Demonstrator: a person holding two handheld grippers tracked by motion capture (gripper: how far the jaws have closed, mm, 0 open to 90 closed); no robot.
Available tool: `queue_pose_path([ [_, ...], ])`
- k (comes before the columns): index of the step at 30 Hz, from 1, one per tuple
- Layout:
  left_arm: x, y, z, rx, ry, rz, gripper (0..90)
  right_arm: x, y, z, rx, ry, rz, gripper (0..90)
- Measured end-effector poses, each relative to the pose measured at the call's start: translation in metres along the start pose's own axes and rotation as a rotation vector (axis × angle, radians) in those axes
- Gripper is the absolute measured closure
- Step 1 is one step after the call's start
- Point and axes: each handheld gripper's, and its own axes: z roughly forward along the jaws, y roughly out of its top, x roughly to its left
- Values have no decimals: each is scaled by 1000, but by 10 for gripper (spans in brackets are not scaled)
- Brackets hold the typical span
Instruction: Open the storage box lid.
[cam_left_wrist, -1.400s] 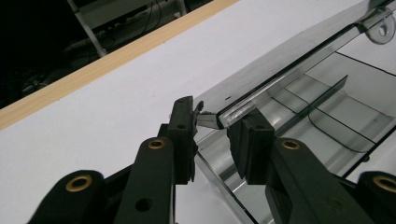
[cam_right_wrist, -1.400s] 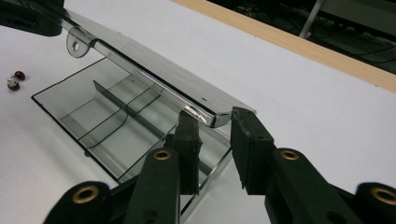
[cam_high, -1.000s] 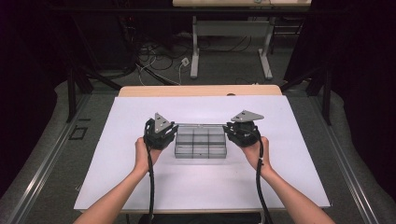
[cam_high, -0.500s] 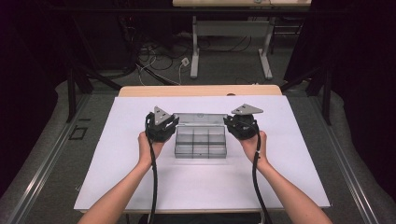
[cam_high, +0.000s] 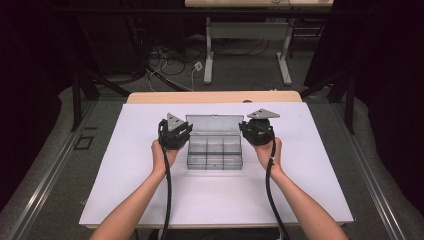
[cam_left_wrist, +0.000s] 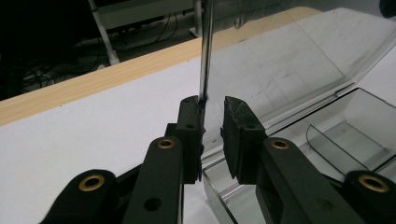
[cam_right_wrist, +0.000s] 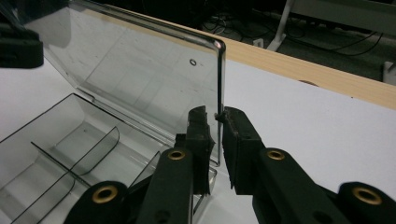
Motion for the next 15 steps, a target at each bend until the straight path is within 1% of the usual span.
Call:
queue_pose_path([
  [1,0,-1,1,5,1,1,773,0,-1,1,0,0,13,818],
  [2,0,-1,3,5,1,-5,772,-1,-2,3,10,-1,6,818],
  [3,1,-2,4,7,3,2,772,-1,-3,5,14,-4,-2,819],
  [4,0,-2,5,8,4,-1,772,-2,-4,6,11,-5,4,821],
  [5,1,-3,6,9,5,0,772,-2,-4,6,21,-2,13,823],
  [6,1,-3,7,9,6,-1,773,-3,-5,8,20,-1,6,824],
  [7,1,-4,8,9,8,-4,773,-3,-5,8,22,-5,13,824],
  [9,1,-5,10,16,8,-4,772,-4,-6,11,26,-7,7,825],
  [13,2,-8,15,25,6,-10,772,-5,-8,16,31,-8,18,826],
  [15,2,-10,17,32,10,-6,772,-5,-10,19,39,-12,21,827],
])
